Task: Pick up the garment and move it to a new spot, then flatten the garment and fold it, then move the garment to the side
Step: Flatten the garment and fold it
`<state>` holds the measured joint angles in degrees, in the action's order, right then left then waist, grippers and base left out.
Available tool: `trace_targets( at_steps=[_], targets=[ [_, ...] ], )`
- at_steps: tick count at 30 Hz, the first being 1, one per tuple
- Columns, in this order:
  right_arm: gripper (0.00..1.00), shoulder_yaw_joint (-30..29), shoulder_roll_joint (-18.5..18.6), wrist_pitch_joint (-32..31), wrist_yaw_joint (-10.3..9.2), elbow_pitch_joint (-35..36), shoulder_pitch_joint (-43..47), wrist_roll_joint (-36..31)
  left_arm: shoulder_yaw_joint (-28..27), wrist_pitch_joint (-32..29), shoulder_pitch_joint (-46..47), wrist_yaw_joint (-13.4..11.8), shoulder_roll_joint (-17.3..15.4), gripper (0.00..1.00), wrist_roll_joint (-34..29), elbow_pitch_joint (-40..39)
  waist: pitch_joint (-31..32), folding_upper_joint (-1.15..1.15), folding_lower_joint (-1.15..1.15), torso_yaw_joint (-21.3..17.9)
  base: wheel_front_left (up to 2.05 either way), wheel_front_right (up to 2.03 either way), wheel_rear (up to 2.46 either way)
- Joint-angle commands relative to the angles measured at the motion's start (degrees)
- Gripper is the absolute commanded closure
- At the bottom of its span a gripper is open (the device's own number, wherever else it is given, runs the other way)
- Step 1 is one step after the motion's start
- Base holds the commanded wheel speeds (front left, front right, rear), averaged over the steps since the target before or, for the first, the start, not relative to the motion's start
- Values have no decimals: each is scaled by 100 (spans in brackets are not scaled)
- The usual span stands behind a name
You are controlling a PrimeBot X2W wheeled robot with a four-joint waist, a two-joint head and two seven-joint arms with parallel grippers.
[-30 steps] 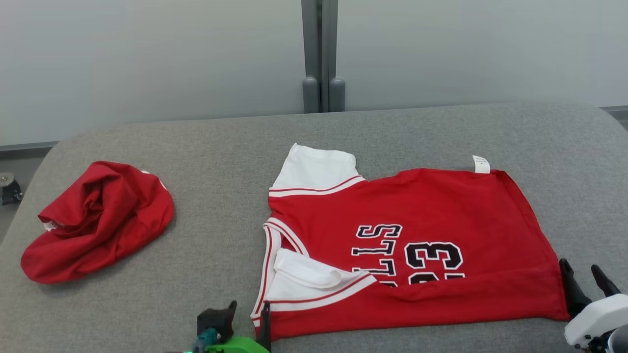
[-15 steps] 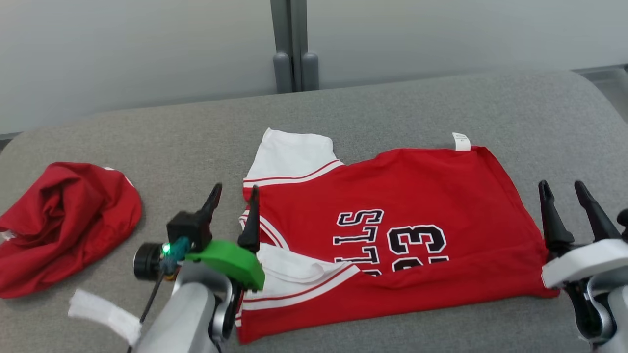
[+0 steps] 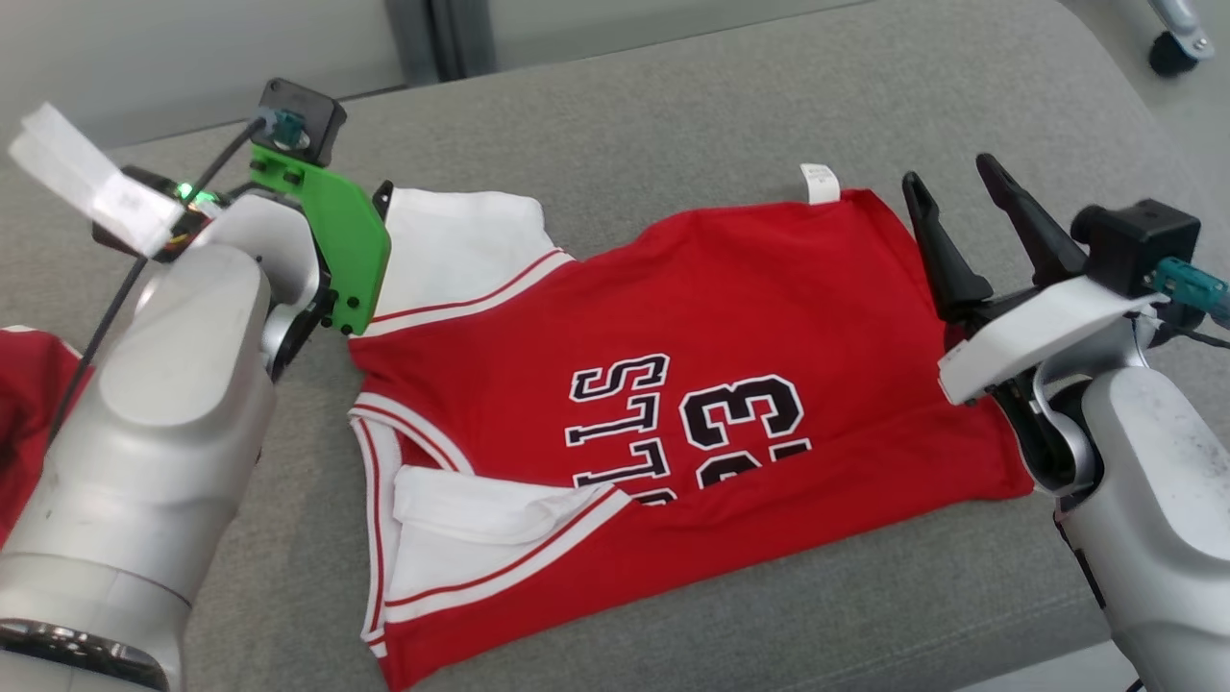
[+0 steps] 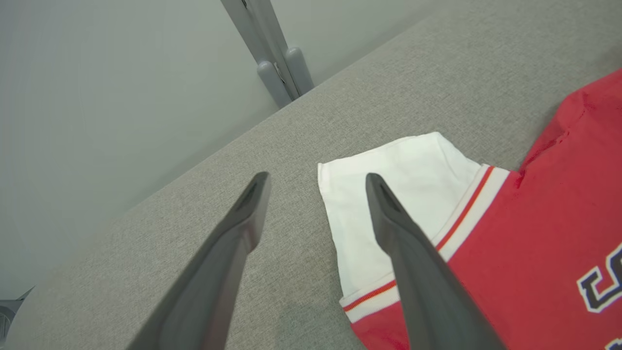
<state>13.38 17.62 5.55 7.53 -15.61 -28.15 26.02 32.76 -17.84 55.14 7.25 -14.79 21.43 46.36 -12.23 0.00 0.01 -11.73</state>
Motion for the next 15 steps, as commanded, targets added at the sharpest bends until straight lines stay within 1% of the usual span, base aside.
trace_targets(
  at_steps=[1, 4, 6, 10, 13, 15],
  targets=[
    [0, 194, 3, 34, -9, -108, -260, 56, 356, -320, 351, 20, -191, 0, 257, 83, -590, 0, -1, -635, 0, 0, 0],
    [0, 386, 19, 117, -9, -247, -491, 146, 655, -677, 630, 18, -421, 0, 691, 227, -687, 0, -1, -763, 0, 0, 0],
    [0, 432, 2, 177, -9, -339, -578, 239, 817, -775, 810, 18, -532, 0, 832, 305, -732, 0, -1, -834, 0, 0, 0],
    [0, 554, -13, 320, -9, -429, -648, 400, 1189, -846, 975, 19, -700, 0, 1013, 422, -816, 0, -1, -941, 0, 0, 0],
    [0, 679, -41, 413, -9, -476, -679, 449, 1319, -817, 1124, 20, -852, 0, 1146, 560, -896, 0, -1, -1035, 0, 0, 0],
    [0, 748, -39, 462, -9, -558, -720, 457, 1402, -770, 1197, 20, -920, 0, 1092, 739, -954, 0, -1, -1088, 0, 0, 0]
  ],
)
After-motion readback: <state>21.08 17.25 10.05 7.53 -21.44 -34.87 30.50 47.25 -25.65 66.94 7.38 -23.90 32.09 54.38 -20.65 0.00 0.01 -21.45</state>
